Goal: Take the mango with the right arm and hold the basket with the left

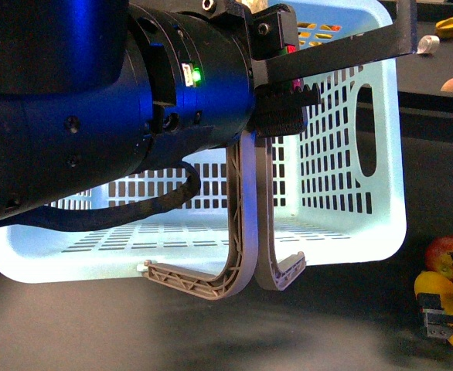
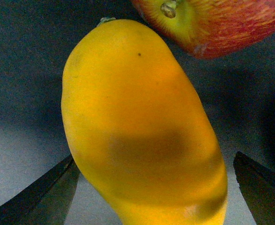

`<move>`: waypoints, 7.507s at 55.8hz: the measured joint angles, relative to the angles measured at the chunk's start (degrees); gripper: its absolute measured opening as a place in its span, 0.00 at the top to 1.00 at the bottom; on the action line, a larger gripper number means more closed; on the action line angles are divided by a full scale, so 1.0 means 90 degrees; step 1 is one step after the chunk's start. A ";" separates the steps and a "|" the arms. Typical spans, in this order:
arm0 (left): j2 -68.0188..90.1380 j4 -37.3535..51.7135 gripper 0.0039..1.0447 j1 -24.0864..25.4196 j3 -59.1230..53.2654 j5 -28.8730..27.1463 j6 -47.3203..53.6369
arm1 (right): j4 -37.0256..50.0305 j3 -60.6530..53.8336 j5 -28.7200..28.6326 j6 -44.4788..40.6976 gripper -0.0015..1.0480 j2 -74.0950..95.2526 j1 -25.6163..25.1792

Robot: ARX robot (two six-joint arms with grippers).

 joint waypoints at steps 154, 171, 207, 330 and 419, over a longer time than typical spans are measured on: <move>0.0019 0.0005 0.95 0.0015 0.0012 -0.0022 -0.0044 | -0.0719 -0.1450 -0.2433 0.0916 0.46 -0.4410 0.0053; 0.0019 0.0005 0.95 -0.0002 0.0012 -0.0017 -0.0041 | -0.0901 -0.1583 -0.2919 0.1800 0.46 -0.5887 0.0848; 0.0019 0.0005 0.95 0.0000 0.0012 -0.0032 -0.0036 | -0.0872 -0.0593 -0.2225 0.2866 0.43 -0.5586 0.3028; 0.0034 0.0005 0.95 -0.0002 0.0019 -0.0007 -0.0049 | -0.3028 -0.4993 0.0136 0.0954 0.98 -1.5067 0.1593; 0.0034 0.0005 0.95 -0.0002 0.0019 -0.0010 -0.0053 | -0.4680 -0.5224 0.0117 0.0935 0.45 -1.6966 0.1593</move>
